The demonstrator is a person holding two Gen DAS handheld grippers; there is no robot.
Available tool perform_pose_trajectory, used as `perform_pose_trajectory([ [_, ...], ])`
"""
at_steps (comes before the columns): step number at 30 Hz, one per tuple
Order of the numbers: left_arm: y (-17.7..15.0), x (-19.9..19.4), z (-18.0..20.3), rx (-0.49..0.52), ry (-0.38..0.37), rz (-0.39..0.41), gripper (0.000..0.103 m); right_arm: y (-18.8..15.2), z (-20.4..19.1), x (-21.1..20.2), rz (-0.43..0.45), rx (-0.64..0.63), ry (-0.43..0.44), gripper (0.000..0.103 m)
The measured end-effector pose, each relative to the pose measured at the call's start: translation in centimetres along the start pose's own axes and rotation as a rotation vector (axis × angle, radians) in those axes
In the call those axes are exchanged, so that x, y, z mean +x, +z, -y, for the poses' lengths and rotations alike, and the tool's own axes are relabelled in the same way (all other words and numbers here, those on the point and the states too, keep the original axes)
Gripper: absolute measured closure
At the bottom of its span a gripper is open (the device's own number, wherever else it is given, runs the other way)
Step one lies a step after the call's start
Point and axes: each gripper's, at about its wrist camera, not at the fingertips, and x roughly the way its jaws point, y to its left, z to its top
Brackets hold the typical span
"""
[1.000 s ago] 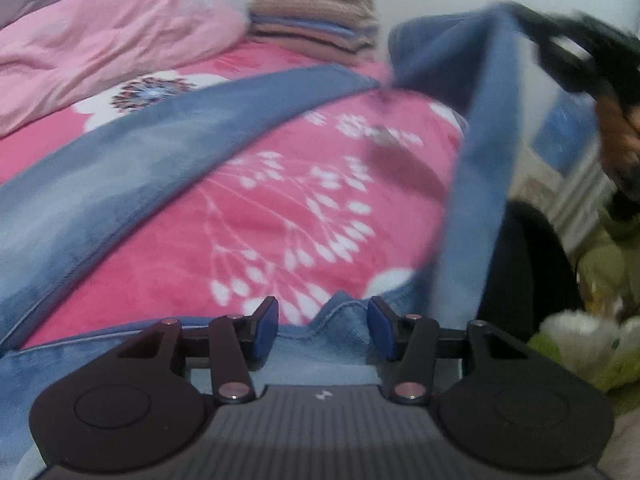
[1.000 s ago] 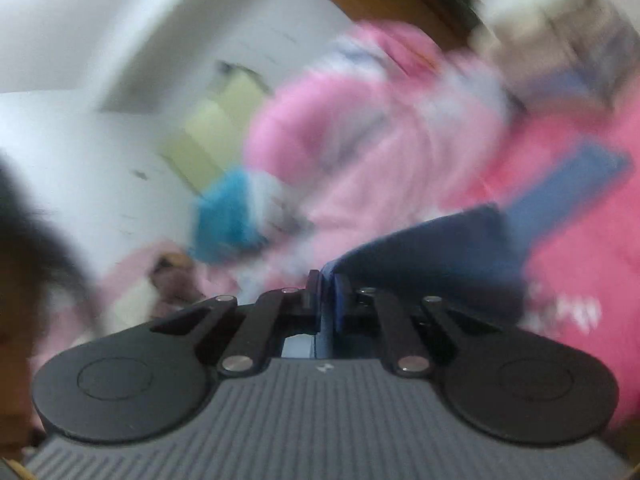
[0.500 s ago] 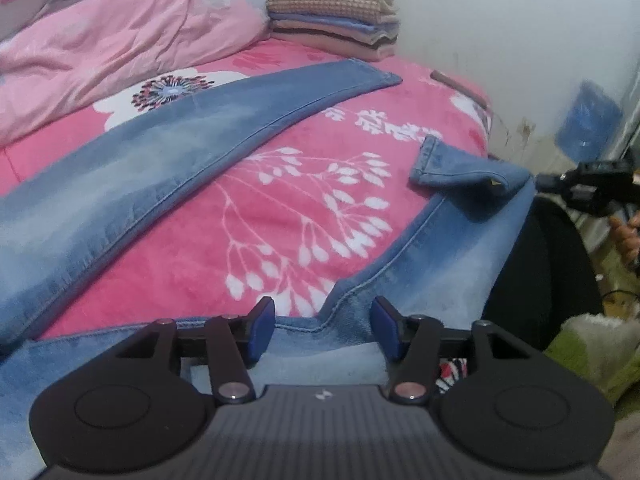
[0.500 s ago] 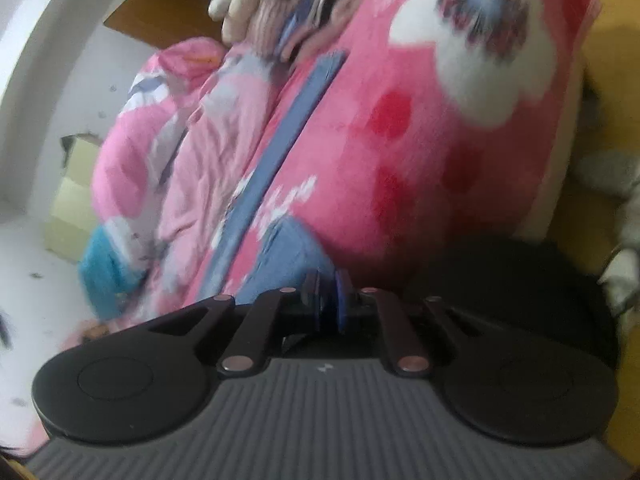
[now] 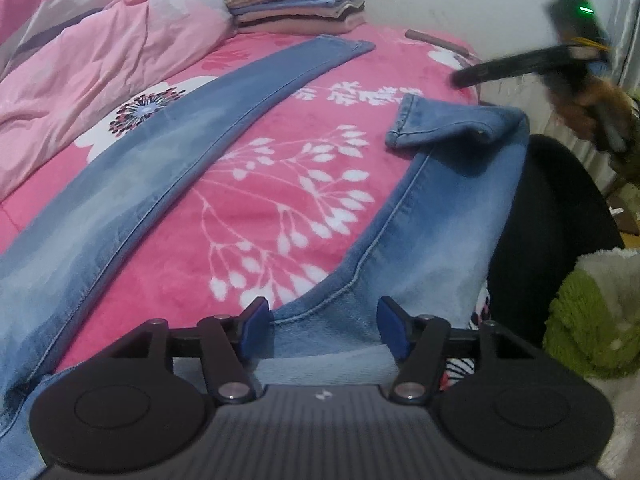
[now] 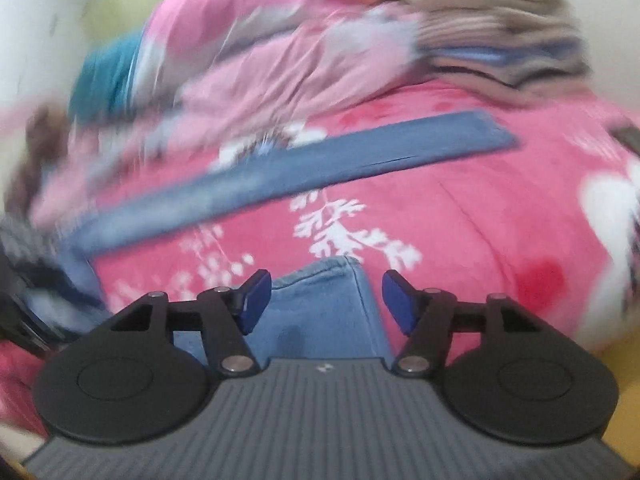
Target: Fold clothes
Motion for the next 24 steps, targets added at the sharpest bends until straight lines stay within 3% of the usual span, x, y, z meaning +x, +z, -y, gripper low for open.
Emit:
perform_pose_trajectory([
  [5, 0.4, 0.3, -0.4, -0.053, -0.005, -0.007, 0.039, 0.8, 0.8, 6.0, -0.167, -0.084, -0.004, 0.041],
  [7, 0.4, 0.5, -0.5, -0.071, -0.005, -0.010, 0.038, 0.4, 0.4, 5.6, -0.163, -0.143, 0.012, 0.060],
  [8, 0.4, 0.6, -0.6, -0.081, -0.006, -0.010, 0.037, 0.4, 0.2, 5.2, -0.159, -0.157, 0.020, 0.089],
  [9, 0.4, 0.8, -0.6, -0.091, -0.006, -0.010, 0.036, 0.4, 0.4, 4.7, -0.148, -0.139, 0.026, 0.095],
  [12, 0.5, 1.0, -1.2, -0.145, -0.019, 0.000, 0.034, 0.9, 1.4, 2.8, -0.076, -0.055, 0.027, 0.099],
  [15, 0.9, 1.0, -2.3, -0.223, -0.019, 0.017, 0.034, 2.0, 5.2, -1.3, 0.107, 0.170, -0.026, 0.099],
  [19, 1.4, 0.4, -3.0, -0.261, -0.011, 0.049, 0.034, -0.1, 10.1, -6.1, 0.298, 0.411, -0.131, 0.099],
  [24, 1.3, -0.2, -3.3, -0.269, 0.021, 0.067, 0.034, -5.9, 15.3, -5.8, 0.287, 0.680, -0.207, 0.096],
])
